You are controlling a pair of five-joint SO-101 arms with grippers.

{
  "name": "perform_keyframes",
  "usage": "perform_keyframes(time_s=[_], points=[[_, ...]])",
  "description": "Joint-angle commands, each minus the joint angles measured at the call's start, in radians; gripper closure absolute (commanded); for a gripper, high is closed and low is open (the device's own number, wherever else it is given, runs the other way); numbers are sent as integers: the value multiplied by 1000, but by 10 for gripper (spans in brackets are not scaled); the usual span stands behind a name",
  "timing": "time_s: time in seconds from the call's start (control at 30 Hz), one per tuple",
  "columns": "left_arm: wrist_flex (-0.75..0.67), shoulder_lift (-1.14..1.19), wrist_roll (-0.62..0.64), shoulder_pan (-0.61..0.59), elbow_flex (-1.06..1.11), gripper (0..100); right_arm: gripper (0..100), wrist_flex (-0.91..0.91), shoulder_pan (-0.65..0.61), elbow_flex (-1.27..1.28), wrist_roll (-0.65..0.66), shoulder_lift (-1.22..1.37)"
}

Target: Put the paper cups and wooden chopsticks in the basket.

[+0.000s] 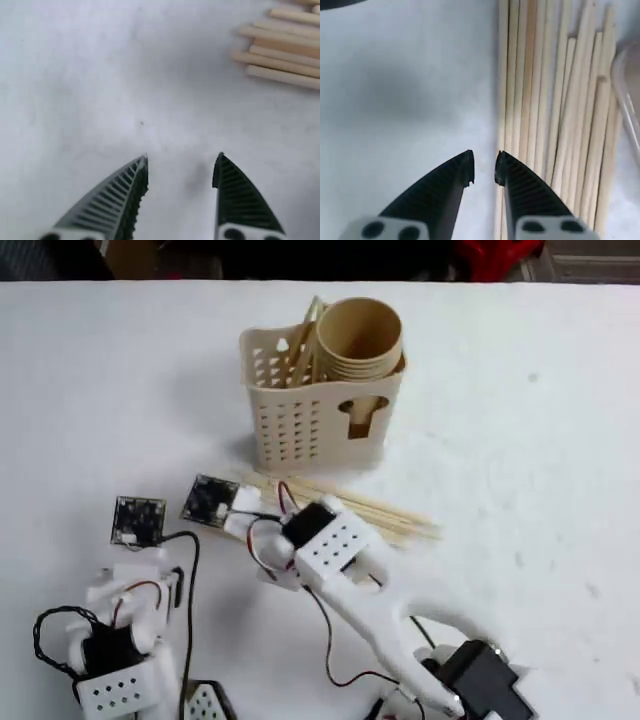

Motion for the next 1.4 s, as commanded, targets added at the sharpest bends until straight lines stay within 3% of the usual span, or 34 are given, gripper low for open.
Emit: perform_keyframes(time_s=[0.0, 0.6, 0.77, 1.37], points=[[2, -4, -5, -5, -3, 781, 913, -96, -1, 48, 15, -21], [2, -4, -5, -5, -3, 781, 916, -174, 61, -91, 23, 323], [2, -4, -5, -5, -3, 781, 987, -131, 61, -94, 23, 325], [2, -4, -5, -5, -3, 781, 981, -33, 62, -69, -26, 197]])
